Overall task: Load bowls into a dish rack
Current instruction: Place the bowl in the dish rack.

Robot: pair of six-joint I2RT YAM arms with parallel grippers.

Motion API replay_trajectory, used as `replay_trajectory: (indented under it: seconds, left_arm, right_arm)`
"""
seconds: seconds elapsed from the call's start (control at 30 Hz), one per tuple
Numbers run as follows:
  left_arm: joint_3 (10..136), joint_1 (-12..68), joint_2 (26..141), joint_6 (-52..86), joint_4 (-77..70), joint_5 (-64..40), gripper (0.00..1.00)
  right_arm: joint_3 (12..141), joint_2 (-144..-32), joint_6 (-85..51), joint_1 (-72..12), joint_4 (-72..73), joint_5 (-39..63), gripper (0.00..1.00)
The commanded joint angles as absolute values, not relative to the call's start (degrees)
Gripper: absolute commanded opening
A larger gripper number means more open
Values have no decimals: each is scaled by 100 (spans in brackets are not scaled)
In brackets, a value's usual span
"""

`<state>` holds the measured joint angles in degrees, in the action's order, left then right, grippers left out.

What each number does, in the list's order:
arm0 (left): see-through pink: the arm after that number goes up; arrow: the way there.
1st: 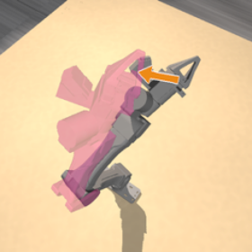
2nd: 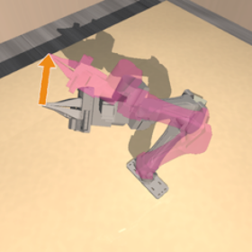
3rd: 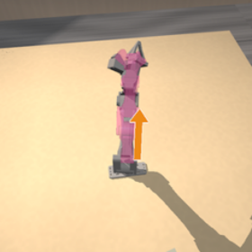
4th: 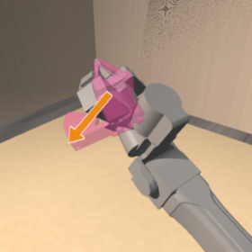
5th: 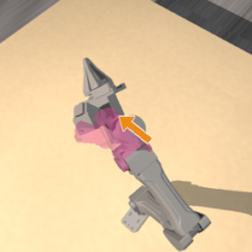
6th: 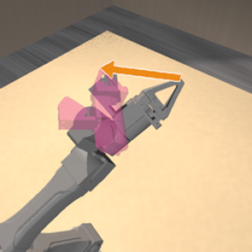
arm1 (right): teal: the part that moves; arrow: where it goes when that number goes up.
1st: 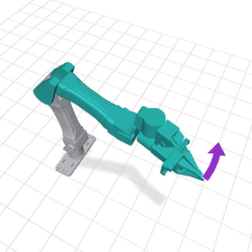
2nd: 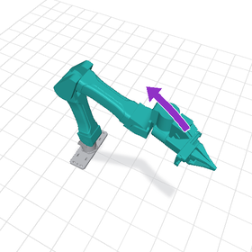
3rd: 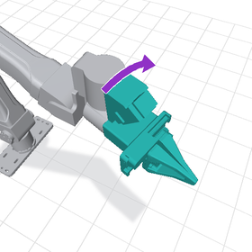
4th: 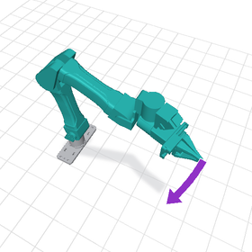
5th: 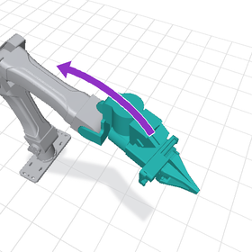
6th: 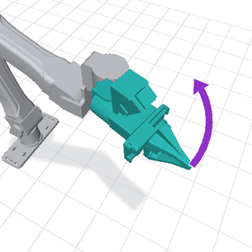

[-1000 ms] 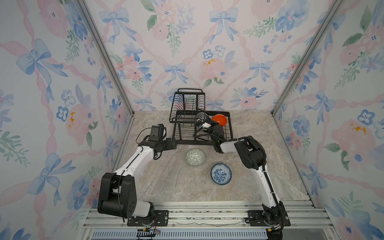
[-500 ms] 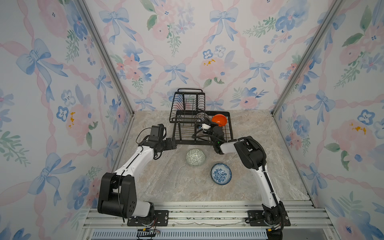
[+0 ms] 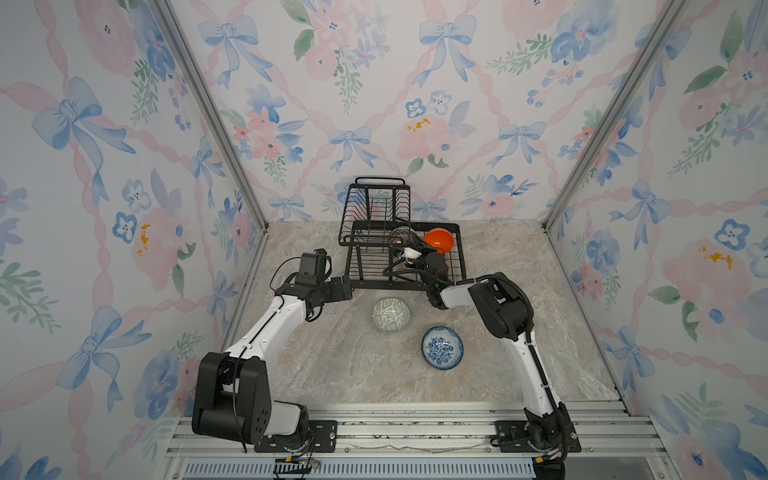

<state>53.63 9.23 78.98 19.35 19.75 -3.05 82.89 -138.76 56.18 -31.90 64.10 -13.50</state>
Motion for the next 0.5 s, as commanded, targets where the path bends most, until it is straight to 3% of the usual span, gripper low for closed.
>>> replay_trajectory:
  seconds: [0.0,0.3,0.47]
  left_arm:
    - [5265,948,7760,1925,1936,-332,98]
    - [5256,966,7684,1925,1901,-350,98]
    - [5264,983,7695,1915,1881,-355,98]
  right_arm:
    - [8153,-13480,5528,-3270,6508,-1481,41]
    - [7721,-13077,5212,-3209,6584,-1564,65]
    - [7482,-12847,4934,-3130,6475,-1555,89]
